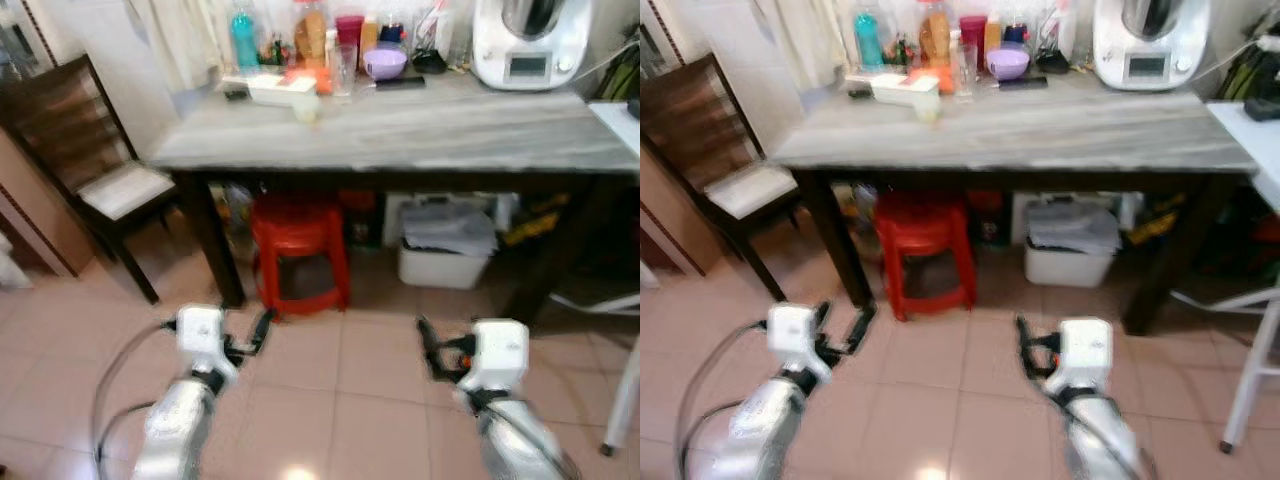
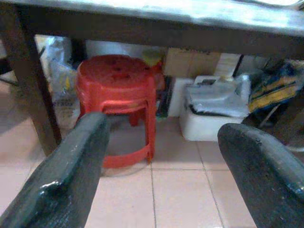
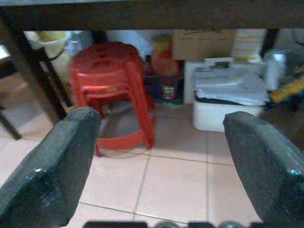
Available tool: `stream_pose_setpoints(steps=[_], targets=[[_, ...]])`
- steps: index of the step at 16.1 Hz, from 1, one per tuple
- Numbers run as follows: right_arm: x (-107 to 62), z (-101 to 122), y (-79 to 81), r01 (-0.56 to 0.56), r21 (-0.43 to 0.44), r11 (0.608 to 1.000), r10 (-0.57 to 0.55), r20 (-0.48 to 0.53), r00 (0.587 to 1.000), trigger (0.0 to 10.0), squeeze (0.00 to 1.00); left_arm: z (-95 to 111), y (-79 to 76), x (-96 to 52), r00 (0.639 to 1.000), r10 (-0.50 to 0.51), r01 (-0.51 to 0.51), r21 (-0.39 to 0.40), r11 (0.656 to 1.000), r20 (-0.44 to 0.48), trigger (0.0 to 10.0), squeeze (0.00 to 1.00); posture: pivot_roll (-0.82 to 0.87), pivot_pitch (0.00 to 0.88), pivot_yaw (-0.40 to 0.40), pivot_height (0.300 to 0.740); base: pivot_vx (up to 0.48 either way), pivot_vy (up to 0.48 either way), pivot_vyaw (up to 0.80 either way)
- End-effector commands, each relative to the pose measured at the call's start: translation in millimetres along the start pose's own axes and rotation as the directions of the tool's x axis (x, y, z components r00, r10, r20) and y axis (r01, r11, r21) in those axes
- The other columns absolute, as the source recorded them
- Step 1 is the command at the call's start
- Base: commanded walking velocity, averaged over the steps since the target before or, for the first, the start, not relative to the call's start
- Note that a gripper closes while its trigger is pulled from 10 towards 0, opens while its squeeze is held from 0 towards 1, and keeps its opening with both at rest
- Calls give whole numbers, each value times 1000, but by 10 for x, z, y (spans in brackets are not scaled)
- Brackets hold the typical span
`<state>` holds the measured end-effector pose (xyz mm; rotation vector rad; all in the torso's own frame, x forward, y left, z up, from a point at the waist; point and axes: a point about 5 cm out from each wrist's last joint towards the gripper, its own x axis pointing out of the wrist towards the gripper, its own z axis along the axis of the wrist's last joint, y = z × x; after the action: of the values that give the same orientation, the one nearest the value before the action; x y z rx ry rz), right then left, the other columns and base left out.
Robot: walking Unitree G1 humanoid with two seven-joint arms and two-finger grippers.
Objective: Setting the table
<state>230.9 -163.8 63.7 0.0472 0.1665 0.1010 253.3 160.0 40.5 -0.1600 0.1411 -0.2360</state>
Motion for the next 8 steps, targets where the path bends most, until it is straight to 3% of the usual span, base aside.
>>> stream_pose_setpoints(steps=[1,5,8], targets=[[0,22,-28,0,16,1000,0,14,1000,10000,0,57,-20,32,1000,-11,11,4,1000,18,10000,0,-76,0,67,740,0,-428,0],[12,48,-71,56,-36,998,-55,28,998,10000,0,99,-35,43,999,-24,24,0,1000,26,10000,0,-77,0,68,740,0,-428,0],[12,71,-62,36,-13,999,-36,25,999,10000,0,152,-54,52,998,-37,37,-3,999,41,10000,0,-74,0,70,740,0,-428,0]])
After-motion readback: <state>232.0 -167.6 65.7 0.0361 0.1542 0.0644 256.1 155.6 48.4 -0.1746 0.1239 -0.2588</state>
